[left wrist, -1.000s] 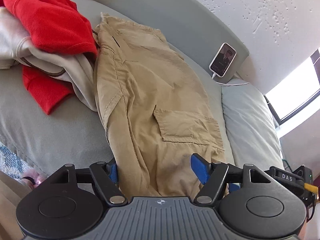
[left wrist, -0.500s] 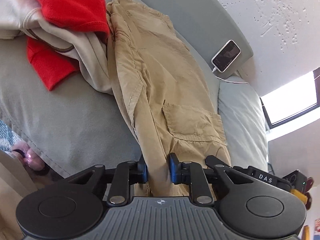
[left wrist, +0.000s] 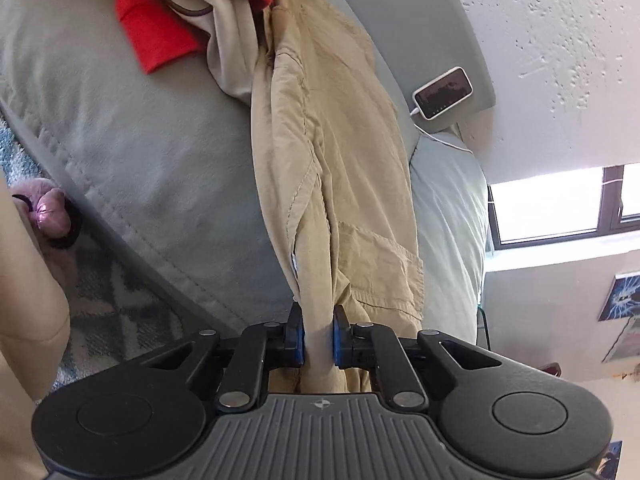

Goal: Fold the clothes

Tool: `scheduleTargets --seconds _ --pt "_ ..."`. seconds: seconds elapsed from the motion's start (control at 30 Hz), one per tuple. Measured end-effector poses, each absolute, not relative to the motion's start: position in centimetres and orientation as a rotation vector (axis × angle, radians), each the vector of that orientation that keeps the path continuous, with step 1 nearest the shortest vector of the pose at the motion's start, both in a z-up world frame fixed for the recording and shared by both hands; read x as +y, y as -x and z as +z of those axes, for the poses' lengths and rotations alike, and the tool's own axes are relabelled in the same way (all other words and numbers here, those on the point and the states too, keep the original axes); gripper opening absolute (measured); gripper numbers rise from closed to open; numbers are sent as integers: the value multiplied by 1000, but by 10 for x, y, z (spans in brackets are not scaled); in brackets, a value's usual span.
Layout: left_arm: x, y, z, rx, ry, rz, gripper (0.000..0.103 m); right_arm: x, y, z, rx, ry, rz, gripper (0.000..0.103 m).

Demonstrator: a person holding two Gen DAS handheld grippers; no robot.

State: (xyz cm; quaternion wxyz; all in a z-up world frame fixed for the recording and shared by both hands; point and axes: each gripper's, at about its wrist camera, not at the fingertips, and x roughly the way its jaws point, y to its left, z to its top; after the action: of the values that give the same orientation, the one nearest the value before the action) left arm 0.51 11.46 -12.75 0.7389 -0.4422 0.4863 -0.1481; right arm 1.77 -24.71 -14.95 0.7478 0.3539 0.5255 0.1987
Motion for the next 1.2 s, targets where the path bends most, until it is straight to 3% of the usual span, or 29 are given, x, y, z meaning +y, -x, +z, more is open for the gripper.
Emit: scheduleTargets --seconds 0.07,0.13,0.23,0.5,0.63,0.77,0.9,1.03,1.07,1.1,1.17,1.2 --pt "115 -6 -121 1043 1000 -328 7 -243 -18 -155 1151 -755 450 31" --pt "115 -10 -114 1007 1044 -342 6 -242 -18 -157 1128 -729 479 64" --pt "117 -13 -108 969 1104 -358 5 -250 -13 -167 1070 -759 528 86" --pt "123 -15 -115 942 1349 -384 5 -261 -11 -233 1106 -1169 588 91" --pt "123 -18 -122 932 1448 -397 5 -245 -18 -239 1004 -1202 648 93" --pt "128 -14 -122 919 1481 -391 5 -230 -22 -252 987 -1321 717 85" --pt "140 -12 -122 912 1484 -364 6 -231 -18 -240 978 -1300 738 50" --pt "143 -11 -132 937 1435 -327 8 -245 -5 -215 975 -1259 699 32" --pt "141 -11 -134 940 1405 -310 20 -250 -1 -209 982 -1266 673 29" --pt "141 -9 -135 943 1375 -290 43 -252 2 -204 980 -1288 651 26" --pt "140 -5 -136 932 1331 -252 62 -256 7 -197 977 -1355 611 24" --pt "142 -2 -138 915 1347 -263 64 -257 8 -193 975 -1390 598 22"
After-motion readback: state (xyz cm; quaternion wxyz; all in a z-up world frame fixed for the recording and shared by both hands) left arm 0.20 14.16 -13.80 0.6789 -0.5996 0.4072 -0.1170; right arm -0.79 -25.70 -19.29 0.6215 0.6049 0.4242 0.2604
